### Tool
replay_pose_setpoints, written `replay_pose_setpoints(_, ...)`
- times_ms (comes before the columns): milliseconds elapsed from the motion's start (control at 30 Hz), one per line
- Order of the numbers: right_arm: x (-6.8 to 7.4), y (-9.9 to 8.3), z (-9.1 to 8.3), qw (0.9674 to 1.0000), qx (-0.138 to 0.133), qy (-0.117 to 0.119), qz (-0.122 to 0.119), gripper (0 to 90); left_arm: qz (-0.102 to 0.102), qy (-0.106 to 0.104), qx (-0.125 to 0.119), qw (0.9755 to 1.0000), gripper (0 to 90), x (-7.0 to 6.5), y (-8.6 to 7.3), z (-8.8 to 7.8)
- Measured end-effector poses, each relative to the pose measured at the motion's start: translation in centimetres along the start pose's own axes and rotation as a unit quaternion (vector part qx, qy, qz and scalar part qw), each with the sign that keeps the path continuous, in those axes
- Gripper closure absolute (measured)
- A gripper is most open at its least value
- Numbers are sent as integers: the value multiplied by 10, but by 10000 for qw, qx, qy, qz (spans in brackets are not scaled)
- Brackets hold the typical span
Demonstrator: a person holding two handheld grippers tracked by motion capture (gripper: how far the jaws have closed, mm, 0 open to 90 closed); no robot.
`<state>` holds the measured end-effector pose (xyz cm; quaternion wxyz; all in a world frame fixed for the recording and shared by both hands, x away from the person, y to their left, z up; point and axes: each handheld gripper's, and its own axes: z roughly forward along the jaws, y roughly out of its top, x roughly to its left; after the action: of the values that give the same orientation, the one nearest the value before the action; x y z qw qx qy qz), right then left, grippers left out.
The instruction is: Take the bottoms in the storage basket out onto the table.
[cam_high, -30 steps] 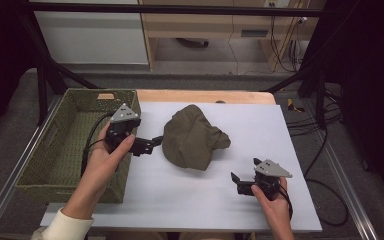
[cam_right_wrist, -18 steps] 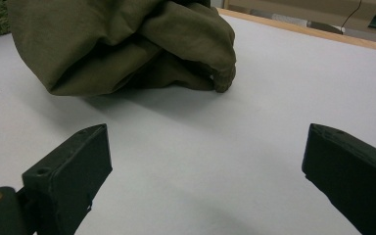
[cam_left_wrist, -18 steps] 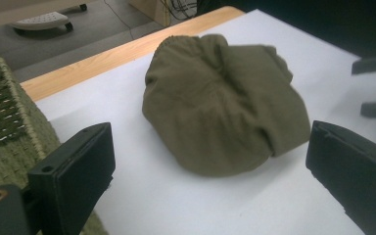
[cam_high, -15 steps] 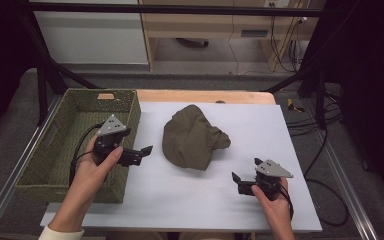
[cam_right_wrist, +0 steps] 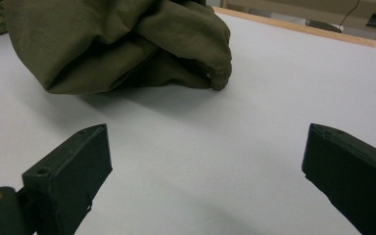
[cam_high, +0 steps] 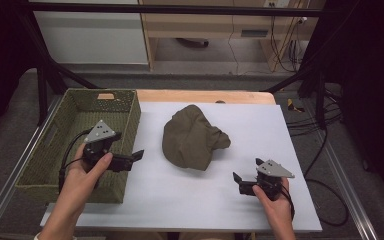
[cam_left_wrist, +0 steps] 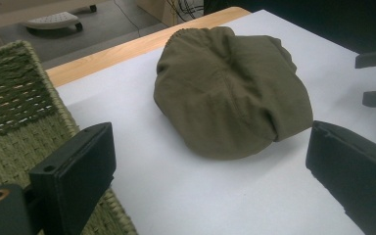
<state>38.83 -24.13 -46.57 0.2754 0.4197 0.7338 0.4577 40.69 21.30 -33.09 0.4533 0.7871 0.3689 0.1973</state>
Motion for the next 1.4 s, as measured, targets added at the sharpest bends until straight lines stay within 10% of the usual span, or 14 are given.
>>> replay_pose_setpoints(700,-3,0,-8,9999,-47,-92,42,46,-159,176,-245,9994,45,22,-8,-39)
replay_pose_setpoints(1400,-1,-5,-15,9999,8,-156,1,45,-116,-117,-183,9997,47,16,-39,-26)
